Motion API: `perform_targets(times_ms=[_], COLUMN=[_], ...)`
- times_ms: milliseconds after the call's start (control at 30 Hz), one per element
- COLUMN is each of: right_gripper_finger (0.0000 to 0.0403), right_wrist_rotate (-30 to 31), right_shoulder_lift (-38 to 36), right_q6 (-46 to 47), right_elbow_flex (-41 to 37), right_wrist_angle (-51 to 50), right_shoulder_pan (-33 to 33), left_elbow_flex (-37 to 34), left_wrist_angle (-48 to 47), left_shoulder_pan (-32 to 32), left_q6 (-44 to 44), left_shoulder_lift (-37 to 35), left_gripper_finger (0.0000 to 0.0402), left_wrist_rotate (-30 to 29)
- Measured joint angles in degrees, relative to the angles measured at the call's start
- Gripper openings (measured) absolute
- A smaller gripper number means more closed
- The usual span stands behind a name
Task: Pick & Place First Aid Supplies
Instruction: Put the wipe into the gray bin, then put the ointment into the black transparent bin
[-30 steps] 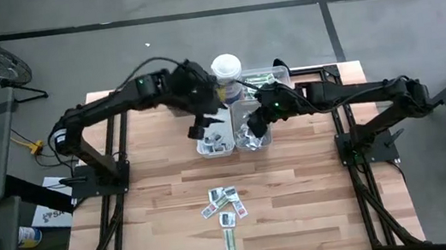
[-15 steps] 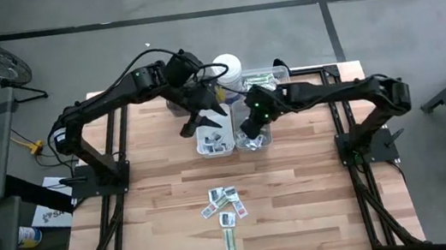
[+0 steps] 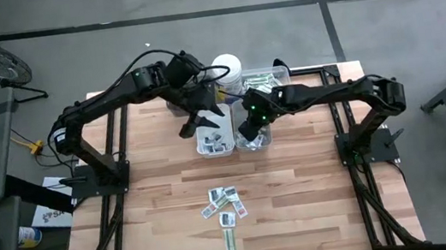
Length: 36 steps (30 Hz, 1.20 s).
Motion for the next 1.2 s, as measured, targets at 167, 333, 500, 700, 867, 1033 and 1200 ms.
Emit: perform_targets(times_ms=[167, 333, 500, 700, 867, 1033, 1200], right_gripper_finger=[0.01, 0.0151, 0.0179, 0.0185, 0.0185, 0.0185, 0.0185], right_wrist_rotate=[-0.1, -0.5, -0.1, -0.2, 0.5, 1.0, 2.5], right_shoulder_lift=[-0.7, -2.8, -7.2, -14.1, -18.9, -22.0, -22.8], right_q6=[-0.9, -1.5, -2.8, -3.1, -4.4, -5.9, -5.9], right_elbow_flex=[0.0, 0.0, 0.0, 0.0, 0.0, 0.0, 0.0], right_wrist_angle=[-0.1, -2.1, -4.1, -6.0, -6.4, -7.2, -9.5], right_shoulder_pan=[-0.1, -0.1, 0.8, 2.4, 5.2, 7.8, 10.1], left_elbow_flex=[-0.1, -2.5, -8.1, -17.0, -24.1, -29.6, -33.1], left_wrist_angle=[-3.2, -9.5, -12.1, -7.9, 0.3, 6.5, 11.7], left_shoulder_pan=[0.0, -1.4, -6.4, -14.6, -23.1, -32.6, -39.0], left_q6=[-0.2, -1.2, -2.8, -9.7, -15.3, -16.7, -29.6], left_shoulder_lift=[0.0, 0.0, 0.0, 0.0, 0.0, 0.0, 0.0], left_gripper_finger=[0.0172, 0.0172, 0.0172, 0.0172, 0.0172, 0.0172, 0.0172], left_wrist_rotate=[-2.1, -5.3, -10.0, -13.4, -18.0, -28.3, -34.0])
